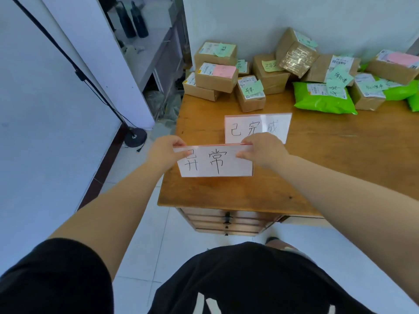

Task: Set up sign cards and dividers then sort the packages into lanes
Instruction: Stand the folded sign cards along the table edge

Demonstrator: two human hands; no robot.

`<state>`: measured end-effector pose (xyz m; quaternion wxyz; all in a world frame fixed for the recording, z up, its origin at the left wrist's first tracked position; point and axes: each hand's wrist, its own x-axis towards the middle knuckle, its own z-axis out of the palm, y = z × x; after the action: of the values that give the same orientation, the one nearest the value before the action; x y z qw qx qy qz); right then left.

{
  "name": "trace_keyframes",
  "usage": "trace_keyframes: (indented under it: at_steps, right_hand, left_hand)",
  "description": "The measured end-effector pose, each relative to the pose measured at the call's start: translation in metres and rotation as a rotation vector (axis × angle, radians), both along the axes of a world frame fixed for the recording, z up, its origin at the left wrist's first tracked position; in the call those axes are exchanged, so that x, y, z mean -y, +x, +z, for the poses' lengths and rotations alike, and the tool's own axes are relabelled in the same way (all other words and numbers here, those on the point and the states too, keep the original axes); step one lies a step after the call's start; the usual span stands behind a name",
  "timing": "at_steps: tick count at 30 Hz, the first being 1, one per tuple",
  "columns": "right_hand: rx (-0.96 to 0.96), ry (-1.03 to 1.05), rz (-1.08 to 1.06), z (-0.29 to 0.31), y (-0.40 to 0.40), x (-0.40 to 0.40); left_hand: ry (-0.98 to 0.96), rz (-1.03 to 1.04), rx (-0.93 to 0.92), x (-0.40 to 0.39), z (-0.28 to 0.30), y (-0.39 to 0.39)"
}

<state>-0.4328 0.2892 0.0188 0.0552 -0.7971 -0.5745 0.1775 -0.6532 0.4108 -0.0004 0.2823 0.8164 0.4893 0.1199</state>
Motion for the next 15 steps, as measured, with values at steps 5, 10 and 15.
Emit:
trace_keyframes:
  at_steps: [5, 10, 15]
  right_hand:
    - [0.028, -0.105, -0.007, -0.021, -0.013, 0.003]
    - [0.044, -0.154, 0.010, -0.038, -0.015, 0.008]
    - [0.001, -0.157, 0.006, -0.044, -0.009, 0.008]
  left_hand:
    - [-0.058, 0.019, -0.061, 0.008, -0.020, -0.008]
    - [-0.062, -0.031, -0.127, 0.011, -0.034, -0.008]
    - [-0.032, -0.141, -0.223, 0.002, -0.033, -0.002]
